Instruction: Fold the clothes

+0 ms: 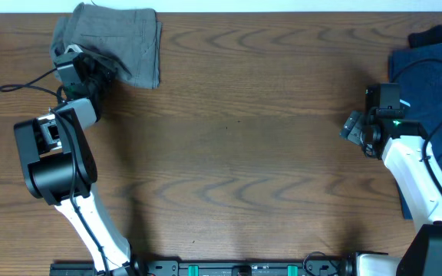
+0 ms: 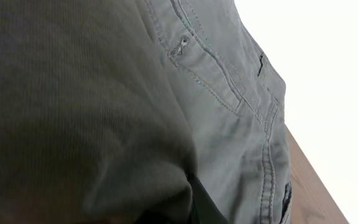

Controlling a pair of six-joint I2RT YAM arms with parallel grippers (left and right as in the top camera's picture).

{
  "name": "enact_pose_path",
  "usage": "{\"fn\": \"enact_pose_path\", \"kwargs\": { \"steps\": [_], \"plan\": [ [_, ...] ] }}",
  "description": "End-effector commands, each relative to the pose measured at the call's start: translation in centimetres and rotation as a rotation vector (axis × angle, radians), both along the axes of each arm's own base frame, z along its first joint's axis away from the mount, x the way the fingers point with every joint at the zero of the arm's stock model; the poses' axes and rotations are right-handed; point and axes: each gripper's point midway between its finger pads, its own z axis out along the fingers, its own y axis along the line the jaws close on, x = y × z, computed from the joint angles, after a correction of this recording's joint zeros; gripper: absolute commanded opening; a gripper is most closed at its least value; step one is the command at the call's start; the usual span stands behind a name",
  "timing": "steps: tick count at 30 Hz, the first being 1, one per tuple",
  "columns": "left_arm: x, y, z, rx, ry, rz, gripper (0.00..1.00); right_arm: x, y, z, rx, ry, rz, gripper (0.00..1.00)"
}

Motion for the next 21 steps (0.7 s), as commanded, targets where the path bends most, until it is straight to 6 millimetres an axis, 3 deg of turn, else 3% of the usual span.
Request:
{"fn": "enact_pose_path", "kwargs": {
  "steps": [1, 3, 4, 11, 16, 21],
  "plan": [
    [0.6, 0.2, 0.0, 0.005, -0.007, 0.014, 0.36, 0.4, -0.3, 0.7, -0.019, -0.018, -0.001, 0.99],
    [0.5, -0.1, 0.0, -0.002, -0.010, -0.005, 0.80, 0.4, -0.3, 0.7, -0.019, -0.018, -0.001, 0.99],
    [0.5, -0.2, 0.1, -0.001, -0.010, -0.010, 0.95, 0.4, -0.3, 0.7, -0.019, -0.018, -0.001, 0.99],
    [-1.0, 0.3, 0.0, -0.009, 0.070, -0.004, 0.98, 0.4, -0.3, 0.7, -0.019, -0.018, -0.001, 0.99],
    [-2.6, 1.0, 3.1, 0.062, 0.101, -0.016, 0.98, 0.4, -0.3, 0.7, -0.019, -0.018, -0.001, 0.99],
    [-5.6, 1.7, 6.3, 0.180, 0.183, -0.013, 0.96, 0.4, -0.3, 0.7, -0.019, -0.018, -0.001, 0.99]
  ]
}}
